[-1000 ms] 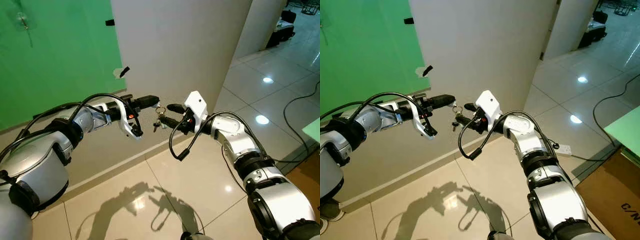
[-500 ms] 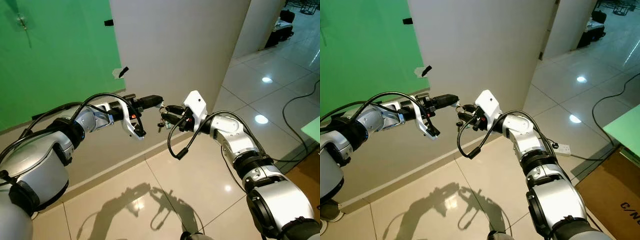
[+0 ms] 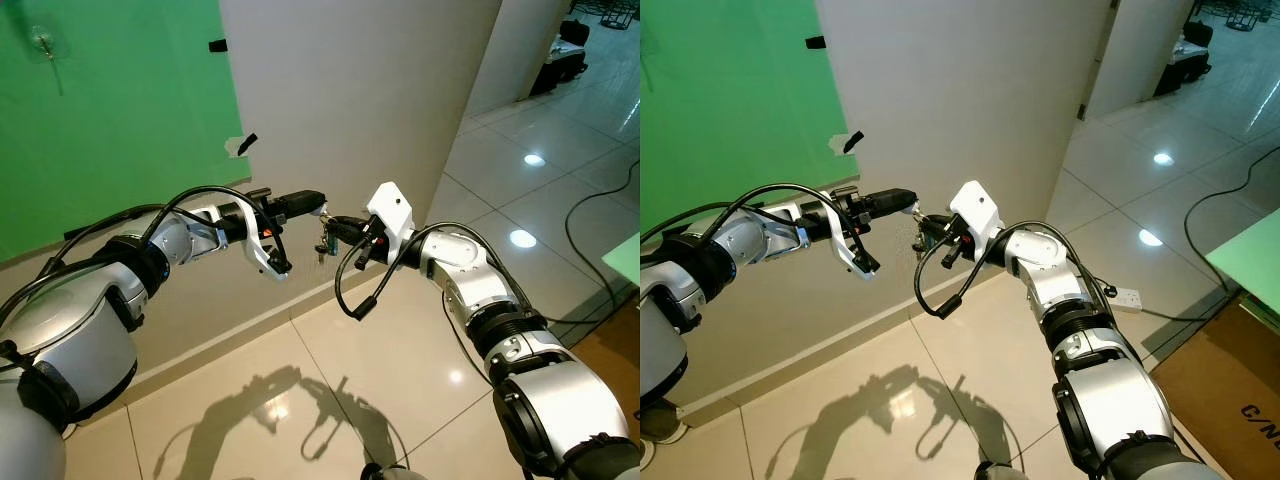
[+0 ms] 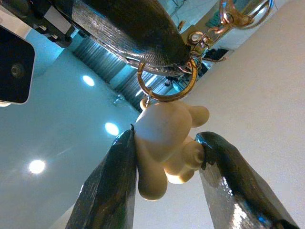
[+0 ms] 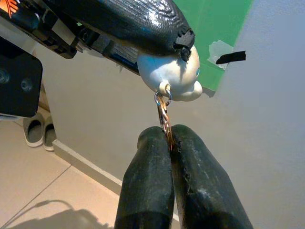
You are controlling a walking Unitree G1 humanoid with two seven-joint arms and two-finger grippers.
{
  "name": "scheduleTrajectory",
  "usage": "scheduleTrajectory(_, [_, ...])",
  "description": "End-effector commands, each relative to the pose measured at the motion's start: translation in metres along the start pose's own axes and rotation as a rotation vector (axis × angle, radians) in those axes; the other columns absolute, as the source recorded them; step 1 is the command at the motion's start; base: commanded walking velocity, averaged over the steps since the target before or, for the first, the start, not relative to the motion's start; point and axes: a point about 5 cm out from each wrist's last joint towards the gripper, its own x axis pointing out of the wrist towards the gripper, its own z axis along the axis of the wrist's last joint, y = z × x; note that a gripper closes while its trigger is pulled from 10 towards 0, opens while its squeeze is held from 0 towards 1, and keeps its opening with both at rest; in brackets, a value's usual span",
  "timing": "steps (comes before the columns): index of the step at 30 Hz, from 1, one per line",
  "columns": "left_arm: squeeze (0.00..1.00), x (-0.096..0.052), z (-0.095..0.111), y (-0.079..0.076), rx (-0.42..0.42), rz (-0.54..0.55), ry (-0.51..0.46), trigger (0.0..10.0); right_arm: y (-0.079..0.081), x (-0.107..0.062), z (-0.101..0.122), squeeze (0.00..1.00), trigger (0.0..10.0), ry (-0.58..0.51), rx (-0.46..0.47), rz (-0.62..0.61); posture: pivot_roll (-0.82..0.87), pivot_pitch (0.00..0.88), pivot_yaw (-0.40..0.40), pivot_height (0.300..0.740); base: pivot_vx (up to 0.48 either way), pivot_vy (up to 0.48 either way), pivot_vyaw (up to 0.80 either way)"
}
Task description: Hang keys on a hook
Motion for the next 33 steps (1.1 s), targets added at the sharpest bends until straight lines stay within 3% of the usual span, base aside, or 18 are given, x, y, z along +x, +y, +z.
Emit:
scheduleTrajectory(1, [0.00,0.002,-0.008,0.007,0.009,0.037,0.008,10.0,-0.005,0.002,0.010,0.00,0.0,-0.030,-0.021,-0.013,-0.07,0.000,0.024,0.740,0.000,0.000,0.00])
scheduleTrajectory(15, [0.00,0.002,-0.007,0.007,0.008,0.037,0.008,10.0,-0.005,0.002,0.010,0.00,0.0,-0.030,-0.020,-0.016,-0.07,0.000,0.023,0.740,0.000,0.000,0.00])
scheduleTrajectory(16, [1.00,0.004,-0.017,0.000,-0.403,-0.054,0.334,10.0,-0.009,-0.003,0.013,0.00,0.0,-0.073,0.000,-0.050,-0.07,0.000,0.016,0.740,0.000,0.000,0.00])
scheduleTrajectory(17, [1.00,0.000,-0.018,-0.006,-0.757,-0.067,0.490,10.0,-0.012,-0.007,0.015,0.00,0.0,-0.109,0.018,-0.079,-0.07,0.000,0.015,0.740,0.000,0.000,0.00])
scheduleTrajectory(18, [1.00,-0.003,-0.018,-0.010,-1.005,-0.034,0.566,10.0,-0.014,-0.009,0.016,0.00,0.0,-0.137,0.033,-0.100,-0.07,0.000,0.016,0.740,0.000,0.000,0.00])
scheduleTrajectory(19, [1.00,-0.006,-0.018,-0.011,-1.129,-0.001,0.597,10.0,-0.015,-0.011,0.017,0.00,0.0,-0.152,0.043,-0.112,-0.07,0.000,0.016,0.740,0.000,0.000,0.00])
scheduleTrajectory(20, [1.00,-0.006,-0.018,-0.011,-1.129,-0.001,0.597,10.0,-0.015,-0.011,0.017,0.00,0.0,-0.152,0.043,-0.112,-0.07,0.000,0.016,0.740,0.000,0.000,0.00])
scheduleTrajectory(22, [1.00,-0.003,-0.011,-0.014,-1.359,0.036,0.632,10.0,-0.013,-0.011,0.016,0.00,0.0,-0.173,0.063,-0.135,-0.07,0.000,0.018,0.740,0.000,0.000,0.00])
scheduleTrajectory(23, [1.00,-0.003,-0.011,-0.014,-1.359,0.036,0.632,10.0,-0.013,-0.011,0.016,0.00,0.0,-0.173,0.063,-0.135,-0.07,0.000,0.018,0.740,0.000,0.000,0.00])
scheduleTrajectory(26, [1.00,0.002,0.000,-0.015,-1.728,0.141,0.680,10.0,-0.007,-0.007,0.013,0.00,0.0,-0.210,0.105,-0.184,-0.08,0.000,0.018,0.740,0.000,0.000,0.00])
scheduleTrajectory(27, [1.00,0.004,0.003,-0.015,-1.803,0.164,0.676,10.0,-0.006,-0.005,0.013,0.00,0.0,-0.220,0.114,-0.198,-0.08,0.000,0.018,0.740,0.000,0.000,0.00])
scheduleTrajectory(28, [1.00,0.004,0.003,-0.015,-1.803,0.164,0.676,10.0,-0.006,-0.005,0.013,0.00,0.0,-0.220,0.114,-0.198,-0.08,0.000,0.018,0.740,0.000,0.000,0.00])
scheduleTrajectory(29, [1.00,0.005,0.009,-0.015,-1.953,0.219,0.676,10.0,-0.001,-0.003,0.012,0.00,0.0,-0.239,0.122,-0.223,-0.08,0.000,0.020,0.740,0.000,0.000,0.00])
scheduleTrajectory(30, [1.00,0.005,0.009,-0.015,-1.953,0.219,0.676,10.0,-0.001,-0.003,0.012,0.00,0.0,-0.239,0.122,-0.223,-0.08,0.000,0.020,0.740,0.000,0.000,0.00])
scheduleTrajectory(31, [1.00,0.006,0.014,-0.017,-2.064,0.248,0.667,10.0,0.003,-0.002,0.011,0.00,0.0,-0.250,0.127,-0.231,-0.08,0.000,0.020,0.740,0.000,0.000,0.00])
scheduleTrajectory(32, [0.76,0.004,0.017,-0.019,-2.154,0.291,0.667,10.0,0.007,-0.001,0.010,0.00,0.0,-0.253,0.129,-0.231,-0.08,0.000,0.020,0.740,0.000,0.000,0.00])
scheduleTrajectory(33, [0.00,0.001,0.027,-0.025,-2.249,0.328,0.680,10.0,0.013,-0.002,0.007,0.00,0.0,-0.244,0.114,-0.226,-0.08,0.000,0.022,0.740,0.000,0.000,0.00])
